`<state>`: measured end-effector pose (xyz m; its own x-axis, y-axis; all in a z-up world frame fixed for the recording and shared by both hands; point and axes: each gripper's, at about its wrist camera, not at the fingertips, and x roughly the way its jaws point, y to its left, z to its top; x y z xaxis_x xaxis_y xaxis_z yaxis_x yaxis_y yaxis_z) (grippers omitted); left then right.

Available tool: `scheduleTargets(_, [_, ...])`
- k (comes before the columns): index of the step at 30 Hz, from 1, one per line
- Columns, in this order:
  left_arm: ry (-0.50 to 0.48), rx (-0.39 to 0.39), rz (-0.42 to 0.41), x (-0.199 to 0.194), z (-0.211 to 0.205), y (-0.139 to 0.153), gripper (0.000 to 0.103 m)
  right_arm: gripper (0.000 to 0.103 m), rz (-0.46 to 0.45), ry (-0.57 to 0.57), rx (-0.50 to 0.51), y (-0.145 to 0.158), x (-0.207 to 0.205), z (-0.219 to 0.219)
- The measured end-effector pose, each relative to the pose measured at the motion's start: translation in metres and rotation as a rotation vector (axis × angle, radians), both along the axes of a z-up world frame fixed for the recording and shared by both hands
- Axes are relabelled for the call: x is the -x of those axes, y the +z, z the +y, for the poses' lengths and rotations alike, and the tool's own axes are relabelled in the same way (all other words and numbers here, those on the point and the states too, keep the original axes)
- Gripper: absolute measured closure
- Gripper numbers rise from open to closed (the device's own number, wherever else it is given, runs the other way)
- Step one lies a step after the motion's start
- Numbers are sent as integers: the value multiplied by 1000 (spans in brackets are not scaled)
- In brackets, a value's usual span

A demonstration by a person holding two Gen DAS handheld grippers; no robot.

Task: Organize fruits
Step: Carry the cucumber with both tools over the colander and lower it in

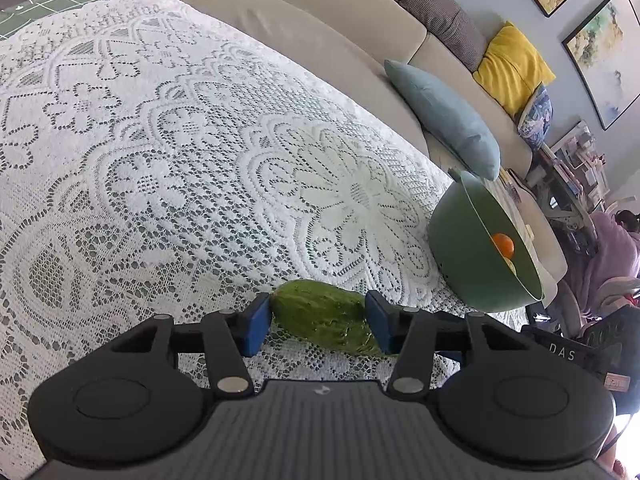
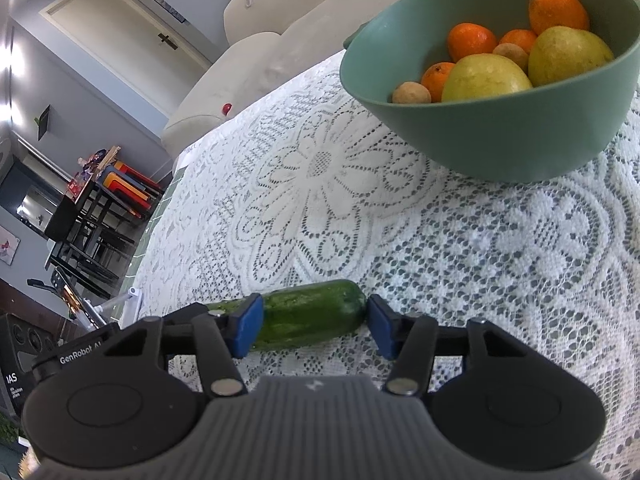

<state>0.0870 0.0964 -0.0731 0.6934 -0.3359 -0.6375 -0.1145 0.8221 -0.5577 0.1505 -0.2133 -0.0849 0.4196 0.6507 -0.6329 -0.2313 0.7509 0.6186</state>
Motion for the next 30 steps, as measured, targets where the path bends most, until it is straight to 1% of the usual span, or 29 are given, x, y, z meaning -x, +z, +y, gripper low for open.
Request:
scheduleTargets(3, [-5,-9,-1,0,-1,1,45,49,-7,6,7,1,1,1])
scheduleTargets(8, [-9,-2,-10,1,0,2,45,49,-23,9,5,4,2,1])
scheduleTargets(16, [-6,-17,-36,0,-5,14,45,49,-56,6,-10,13,1,-3])
scheduleTargets(22, [-14,-23,-72,-4,-14,31,45,50,-110,-16,-32,28,3,-14])
scheduleTargets(30, [-31,-62,-135,-11,-32,59,45,51,-177,-59,-72,50,3,-32])
